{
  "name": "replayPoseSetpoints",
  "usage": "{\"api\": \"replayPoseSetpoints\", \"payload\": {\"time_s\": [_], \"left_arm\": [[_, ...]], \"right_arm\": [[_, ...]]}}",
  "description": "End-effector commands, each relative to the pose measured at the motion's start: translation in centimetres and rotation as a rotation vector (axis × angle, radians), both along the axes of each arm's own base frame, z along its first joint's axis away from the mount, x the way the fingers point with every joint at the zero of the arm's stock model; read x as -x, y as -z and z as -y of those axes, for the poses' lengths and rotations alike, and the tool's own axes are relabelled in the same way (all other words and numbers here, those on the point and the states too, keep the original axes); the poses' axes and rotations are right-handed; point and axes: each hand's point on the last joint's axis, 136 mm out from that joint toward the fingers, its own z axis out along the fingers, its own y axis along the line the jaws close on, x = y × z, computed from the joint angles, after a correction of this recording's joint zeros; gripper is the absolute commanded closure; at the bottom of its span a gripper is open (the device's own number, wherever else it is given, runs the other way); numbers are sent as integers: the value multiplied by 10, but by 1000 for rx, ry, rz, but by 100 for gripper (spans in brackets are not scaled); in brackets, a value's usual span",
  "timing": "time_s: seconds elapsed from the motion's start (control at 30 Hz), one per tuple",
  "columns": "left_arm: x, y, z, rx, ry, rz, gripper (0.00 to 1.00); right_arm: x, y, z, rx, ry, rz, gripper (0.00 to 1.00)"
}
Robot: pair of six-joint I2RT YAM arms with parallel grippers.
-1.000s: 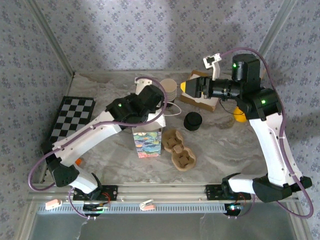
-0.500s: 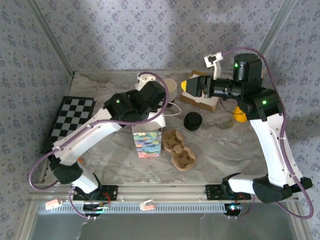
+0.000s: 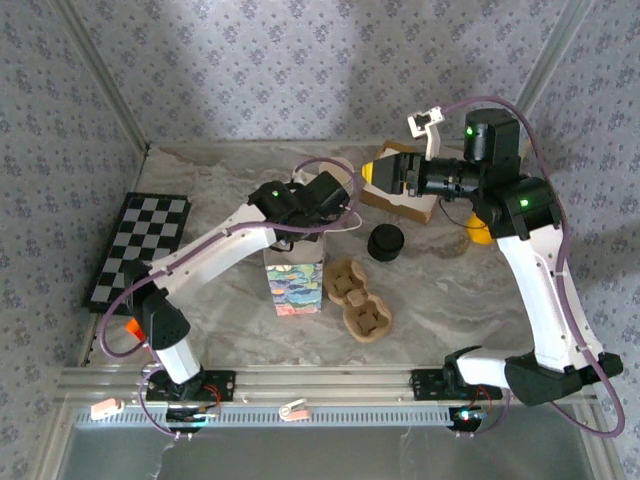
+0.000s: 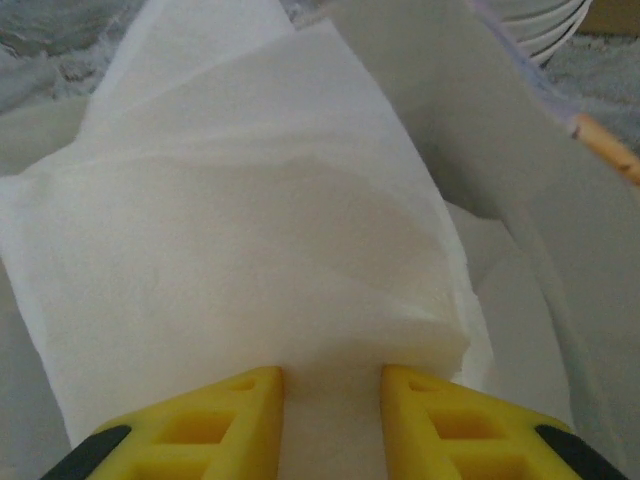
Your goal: Pack the takeout coffee
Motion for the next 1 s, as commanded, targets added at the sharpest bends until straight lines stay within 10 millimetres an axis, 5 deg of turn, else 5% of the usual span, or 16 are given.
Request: {"api": "replayPoseSetpoints", "payload": {"time_s": [0.0, 0.4, 0.47, 0.7, 0.77, 0.87, 0.97], "left_arm": [[1, 15, 2, 3, -11, -51, 70], [-1, 34, 6, -8, -3, -118, 69], [-3, 15, 8, 16, 9, -86, 67], [-4, -96, -13, 159, 30, 156, 53], [0, -125, -30, 191, 15, 239, 48], [6, -151, -81, 199, -81, 366, 37], [10, -138, -163, 204, -289, 448, 25]], "right_arm": [[4, -6, 1, -27, -16, 8, 38], [-20, 26, 23, 36, 105, -45, 36], [-26, 38, 33, 77, 165, -66, 35], [-46, 111, 96, 343, 482, -146, 19], [-50, 136, 123, 425, 602, -171, 14], [-51, 181, 172, 589, 822, -192, 5], [-52, 233, 207, 714, 964, -191, 0]]}}
